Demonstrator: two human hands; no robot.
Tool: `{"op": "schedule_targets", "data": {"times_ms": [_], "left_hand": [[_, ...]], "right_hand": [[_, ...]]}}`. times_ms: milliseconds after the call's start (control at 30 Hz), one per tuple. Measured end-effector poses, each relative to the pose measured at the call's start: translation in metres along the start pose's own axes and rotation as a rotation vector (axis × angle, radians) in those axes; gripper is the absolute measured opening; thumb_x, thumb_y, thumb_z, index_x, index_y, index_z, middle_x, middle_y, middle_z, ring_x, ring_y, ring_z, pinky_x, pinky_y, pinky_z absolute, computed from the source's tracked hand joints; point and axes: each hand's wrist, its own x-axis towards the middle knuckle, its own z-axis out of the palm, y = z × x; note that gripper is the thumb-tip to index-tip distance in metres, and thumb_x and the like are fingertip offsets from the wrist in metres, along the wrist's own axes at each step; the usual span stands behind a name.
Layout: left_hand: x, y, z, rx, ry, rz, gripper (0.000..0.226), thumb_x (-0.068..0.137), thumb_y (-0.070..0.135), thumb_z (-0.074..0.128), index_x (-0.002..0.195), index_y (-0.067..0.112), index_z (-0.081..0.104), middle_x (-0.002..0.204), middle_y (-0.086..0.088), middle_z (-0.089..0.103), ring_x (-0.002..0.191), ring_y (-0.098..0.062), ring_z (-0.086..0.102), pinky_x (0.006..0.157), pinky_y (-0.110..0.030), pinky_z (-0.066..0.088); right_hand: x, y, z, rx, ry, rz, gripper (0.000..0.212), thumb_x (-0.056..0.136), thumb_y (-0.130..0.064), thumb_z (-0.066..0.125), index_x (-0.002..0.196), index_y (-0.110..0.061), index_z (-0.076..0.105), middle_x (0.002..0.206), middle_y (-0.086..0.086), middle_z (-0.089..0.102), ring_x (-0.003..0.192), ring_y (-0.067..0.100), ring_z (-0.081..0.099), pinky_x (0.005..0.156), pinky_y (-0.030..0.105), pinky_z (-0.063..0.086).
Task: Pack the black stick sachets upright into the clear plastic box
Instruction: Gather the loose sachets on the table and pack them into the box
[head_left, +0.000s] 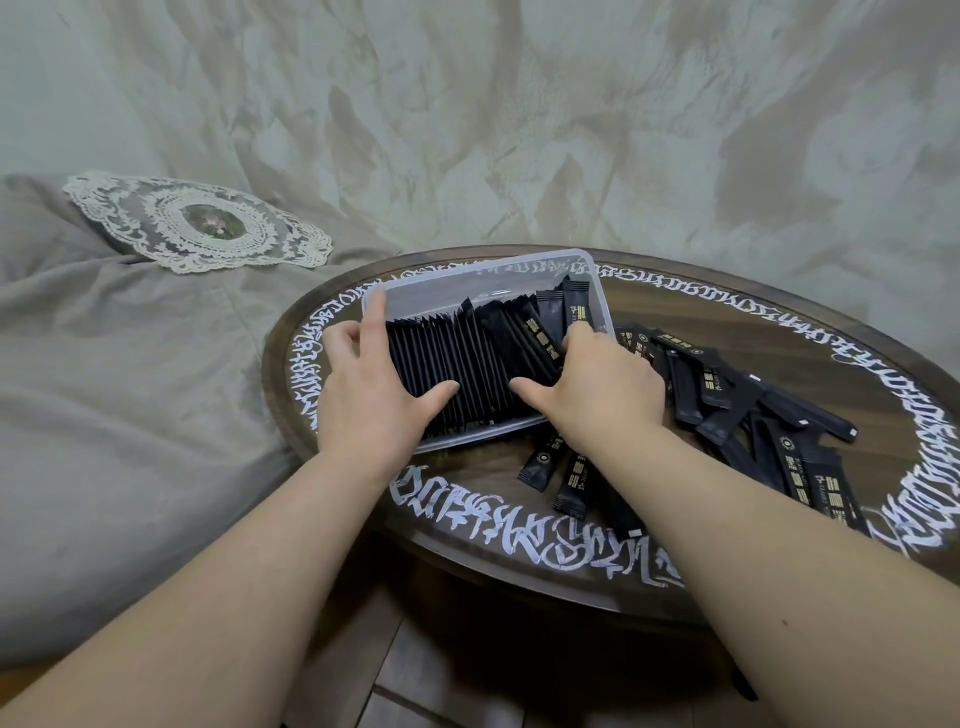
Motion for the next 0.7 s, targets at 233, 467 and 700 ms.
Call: {"op": "schedule_targets", "data": {"times_ms": [233, 467, 700], "left_hand": [[0.0, -0.004, 0.003, -0.02, 0.011, -0.001, 0.1, 0.078, 0.048, 0.073, 0.152, 0.029, 0.009, 0.133, -0.007, 0.03, 0.107, -0.028, 0.051, 0.086, -0.04, 0.044], [0.0, -0.008, 0.004, -0.149, 0.036, 0.012, 0.078, 0.09, 0.045, 0.058, 0.152, 0.026, 0.016, 0.132, -0.008, 0.033, 0.111, -0.028, 0.049, 0.084, -0.038, 0.038], [-0.002, -0.004, 0.002, -0.097, 0.017, -0.004, 0.09, 0.082, 0.058, 0.06, 0.152, 0.028, 0.012, 0.134, -0.005, 0.03, 0.115, -0.025, 0.046, 0.088, -0.039, 0.04]], "right_hand": [[0.001, -0.005, 0.002, 0.177, 0.01, -0.075, 0.04, 0.085, -0.053, 0.06, 0.1, -0.016, 0.055, 0.092, 0.003, 0.062, 0.091, 0.029, 0.057, 0.068, 0.032, 0.042], [-0.009, -0.036, 0.019, 0.322, -0.072, -0.187, 0.052, 0.078, -0.06, 0.064, 0.105, -0.016, 0.057, 0.089, 0.001, 0.063, 0.09, 0.022, 0.06, 0.076, 0.035, 0.049], [-0.015, -0.027, 0.013, 0.407, -0.136, -0.229, 0.045, 0.09, -0.046, 0.058, 0.126, -0.019, 0.058, 0.103, -0.005, 0.066, 0.101, 0.014, 0.059, 0.086, 0.026, 0.045]]}}
